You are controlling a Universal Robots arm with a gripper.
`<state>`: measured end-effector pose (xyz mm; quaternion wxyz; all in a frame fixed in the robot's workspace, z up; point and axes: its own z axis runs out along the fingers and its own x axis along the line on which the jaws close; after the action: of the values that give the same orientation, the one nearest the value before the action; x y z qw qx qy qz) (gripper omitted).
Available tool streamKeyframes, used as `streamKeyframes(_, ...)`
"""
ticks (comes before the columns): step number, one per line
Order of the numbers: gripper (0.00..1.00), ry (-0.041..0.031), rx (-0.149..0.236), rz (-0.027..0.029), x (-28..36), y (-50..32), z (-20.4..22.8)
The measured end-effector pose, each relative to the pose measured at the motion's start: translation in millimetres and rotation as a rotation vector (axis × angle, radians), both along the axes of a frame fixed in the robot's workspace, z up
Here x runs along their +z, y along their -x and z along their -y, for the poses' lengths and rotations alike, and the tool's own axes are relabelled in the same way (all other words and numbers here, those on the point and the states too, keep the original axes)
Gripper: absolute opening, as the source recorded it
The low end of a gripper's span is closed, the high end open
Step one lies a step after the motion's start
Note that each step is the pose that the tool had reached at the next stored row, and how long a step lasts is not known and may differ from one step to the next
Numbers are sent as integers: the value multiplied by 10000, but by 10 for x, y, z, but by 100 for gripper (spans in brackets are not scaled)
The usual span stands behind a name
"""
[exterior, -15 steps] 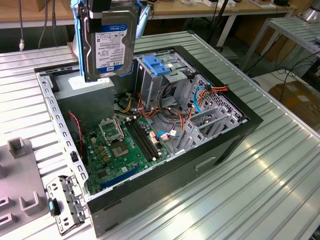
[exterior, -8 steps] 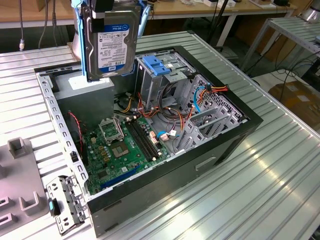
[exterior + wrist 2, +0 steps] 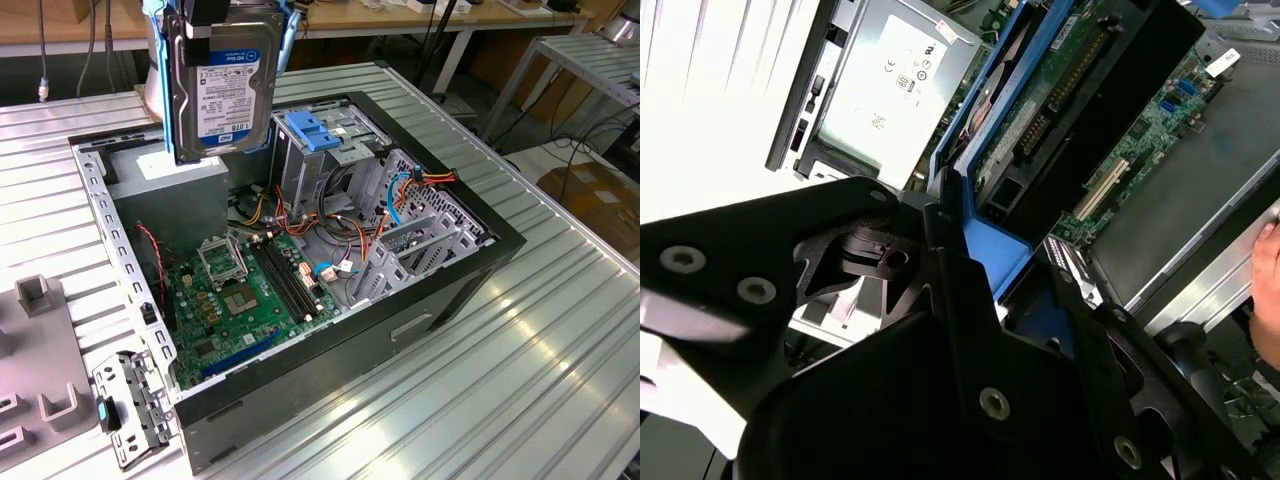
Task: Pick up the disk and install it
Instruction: 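Insert the disk into the insertion slot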
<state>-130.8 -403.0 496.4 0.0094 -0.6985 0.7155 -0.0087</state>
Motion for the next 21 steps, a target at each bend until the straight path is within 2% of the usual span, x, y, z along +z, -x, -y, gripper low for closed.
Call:
streamKeyframes(12, 37, 1, 2, 0, 1, 0, 16)
streamKeyframes(17, 37, 1, 1, 0, 0, 0, 73)
streamKeyframes(21, 37, 1, 1, 1, 0, 0, 148)
